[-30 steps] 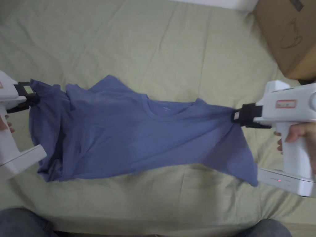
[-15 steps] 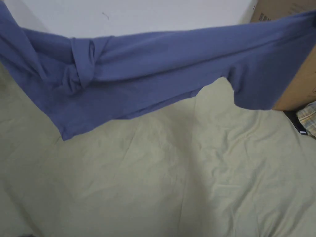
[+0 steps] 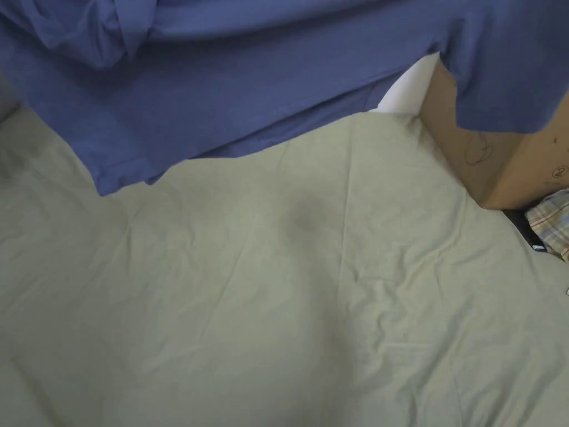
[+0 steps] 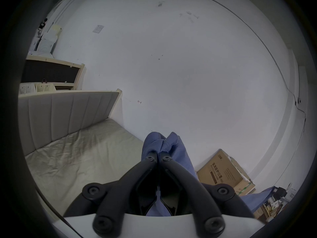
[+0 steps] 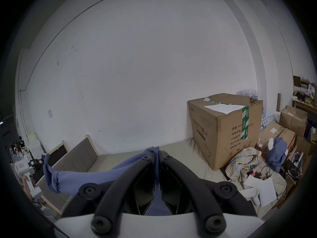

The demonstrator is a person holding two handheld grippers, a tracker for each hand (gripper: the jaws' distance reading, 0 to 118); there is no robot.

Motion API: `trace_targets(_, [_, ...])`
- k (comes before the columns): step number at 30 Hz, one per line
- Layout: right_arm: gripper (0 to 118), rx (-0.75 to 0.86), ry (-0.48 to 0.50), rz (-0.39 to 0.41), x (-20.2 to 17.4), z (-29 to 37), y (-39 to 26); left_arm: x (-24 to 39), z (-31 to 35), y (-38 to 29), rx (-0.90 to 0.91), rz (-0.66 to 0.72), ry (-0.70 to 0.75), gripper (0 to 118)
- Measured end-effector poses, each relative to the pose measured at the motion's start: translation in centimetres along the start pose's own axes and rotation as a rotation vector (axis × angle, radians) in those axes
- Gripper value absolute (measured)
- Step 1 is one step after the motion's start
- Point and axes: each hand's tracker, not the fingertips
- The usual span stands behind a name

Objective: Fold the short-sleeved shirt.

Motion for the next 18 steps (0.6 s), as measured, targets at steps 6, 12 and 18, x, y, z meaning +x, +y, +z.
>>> trace_targets(6, [2, -0.036, -0.109, 0.092, -1.5, -5.3, 1.2, 2.7, -5.8, 0.6, -0.051, -0.106, 0.095, 0])
trace_targets(12, [2, -0.079, -0.207, 0.12, -1.7, -14.3, 1.4, 5.2, -15.2, 0.0, -0.108, -0.211, 0.185, 0])
trace_targets(18, [2, -0.104, -0.313, 0.149, -0.7, -24.9, -0.7, 6.8, -25.2, -2.2, -0.102, -0.23, 0.217, 0])
